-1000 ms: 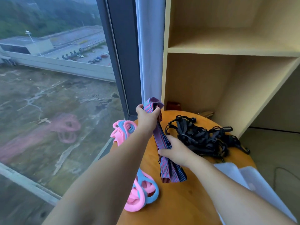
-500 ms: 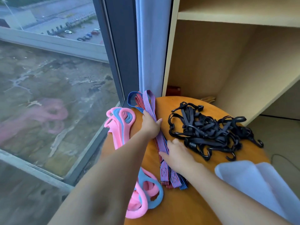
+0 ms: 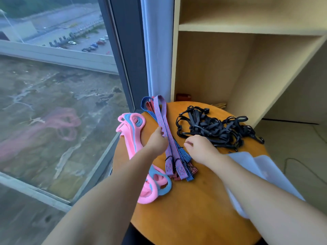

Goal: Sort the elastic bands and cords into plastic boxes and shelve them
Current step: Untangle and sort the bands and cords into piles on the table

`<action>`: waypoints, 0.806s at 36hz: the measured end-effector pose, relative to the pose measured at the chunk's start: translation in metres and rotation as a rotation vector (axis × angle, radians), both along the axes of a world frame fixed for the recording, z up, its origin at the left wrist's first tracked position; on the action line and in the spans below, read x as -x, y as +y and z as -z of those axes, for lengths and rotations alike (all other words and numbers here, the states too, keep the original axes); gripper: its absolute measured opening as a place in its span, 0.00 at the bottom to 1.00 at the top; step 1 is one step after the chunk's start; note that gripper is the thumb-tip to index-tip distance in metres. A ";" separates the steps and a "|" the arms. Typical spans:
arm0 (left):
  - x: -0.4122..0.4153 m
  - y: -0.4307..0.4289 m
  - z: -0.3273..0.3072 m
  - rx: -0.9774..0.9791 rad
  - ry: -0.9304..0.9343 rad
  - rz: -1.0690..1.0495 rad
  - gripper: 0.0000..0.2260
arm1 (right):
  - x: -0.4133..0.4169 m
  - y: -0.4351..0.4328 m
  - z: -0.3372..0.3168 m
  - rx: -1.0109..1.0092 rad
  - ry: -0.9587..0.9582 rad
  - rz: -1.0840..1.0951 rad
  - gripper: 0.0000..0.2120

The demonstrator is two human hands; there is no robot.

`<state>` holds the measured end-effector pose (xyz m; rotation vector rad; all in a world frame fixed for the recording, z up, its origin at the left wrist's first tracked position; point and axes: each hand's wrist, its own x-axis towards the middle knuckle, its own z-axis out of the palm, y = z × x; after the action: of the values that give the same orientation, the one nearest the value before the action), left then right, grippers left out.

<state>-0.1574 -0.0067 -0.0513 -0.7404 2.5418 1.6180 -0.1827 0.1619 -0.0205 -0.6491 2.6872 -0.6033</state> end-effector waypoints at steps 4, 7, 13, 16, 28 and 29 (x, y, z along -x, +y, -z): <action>-0.027 0.017 -0.018 -0.010 0.075 -0.068 0.19 | -0.015 0.031 -0.025 0.108 0.051 -0.001 0.12; -0.048 0.037 -0.033 -0.003 0.143 -0.092 0.17 | -0.026 0.057 -0.039 0.206 0.055 0.027 0.12; -0.083 0.098 -0.048 0.011 0.229 -0.048 0.13 | -0.052 0.123 -0.051 0.289 0.131 0.036 0.18; -0.095 0.132 -0.047 0.016 0.238 -0.011 0.13 | -0.059 0.166 -0.045 0.236 0.108 0.087 0.15; -0.131 0.198 -0.015 0.159 0.156 0.122 0.15 | -0.100 0.253 0.011 -0.171 0.087 -0.137 0.14; -0.133 0.200 -0.012 0.159 0.144 0.132 0.15 | -0.102 0.251 0.016 -0.198 0.127 -0.192 0.09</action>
<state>-0.0243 0.1932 -0.0392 -0.4683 2.7787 1.4934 -0.0803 0.4125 -0.0368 -0.9017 2.7102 -0.2507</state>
